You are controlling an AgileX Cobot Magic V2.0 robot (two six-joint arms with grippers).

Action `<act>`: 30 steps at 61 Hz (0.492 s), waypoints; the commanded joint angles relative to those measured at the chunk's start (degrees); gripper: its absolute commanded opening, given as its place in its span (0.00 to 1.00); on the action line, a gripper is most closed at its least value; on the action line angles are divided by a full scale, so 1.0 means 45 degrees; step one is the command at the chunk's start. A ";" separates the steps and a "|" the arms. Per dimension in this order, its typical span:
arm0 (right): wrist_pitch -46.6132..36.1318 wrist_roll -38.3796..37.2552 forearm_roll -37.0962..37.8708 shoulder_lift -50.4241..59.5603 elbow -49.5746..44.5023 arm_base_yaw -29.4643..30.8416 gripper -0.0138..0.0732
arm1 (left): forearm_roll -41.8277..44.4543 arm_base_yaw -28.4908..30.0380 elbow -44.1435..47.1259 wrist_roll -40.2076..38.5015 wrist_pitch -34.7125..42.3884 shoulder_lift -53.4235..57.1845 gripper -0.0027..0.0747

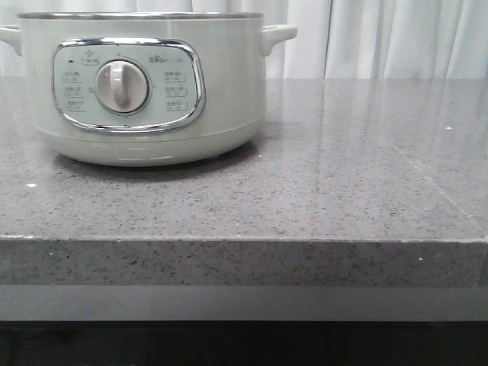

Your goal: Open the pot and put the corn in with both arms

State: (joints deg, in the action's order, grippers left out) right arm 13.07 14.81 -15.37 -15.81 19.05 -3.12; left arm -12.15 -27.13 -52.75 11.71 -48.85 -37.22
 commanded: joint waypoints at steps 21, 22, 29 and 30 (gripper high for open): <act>-0.0904 0.0167 -0.0042 -0.0073 0.0367 0.0001 0.08 | -0.0229 -0.0060 -0.7652 -0.0064 0.1551 -0.7511 0.28; -0.0904 0.0167 -0.0042 -0.0073 0.0367 0.0001 0.08 | -0.0229 -0.0036 -0.7921 -0.0064 0.1439 -0.7754 0.28; -0.0819 0.0167 -0.0042 -0.0073 0.0367 0.0001 0.08 | -0.0260 0.0135 -1.0065 -0.0169 0.0428 -0.9710 0.28; -0.0819 0.0167 -0.0042 -0.0073 0.0367 0.0001 0.08 | -0.0260 0.0203 -1.0298 -0.0250 0.0240 -0.9911 0.28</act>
State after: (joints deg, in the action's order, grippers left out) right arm 13.17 14.81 -15.37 -15.77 19.05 -3.12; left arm -11.92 -26.92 -91.69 11.60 -50.76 -79.41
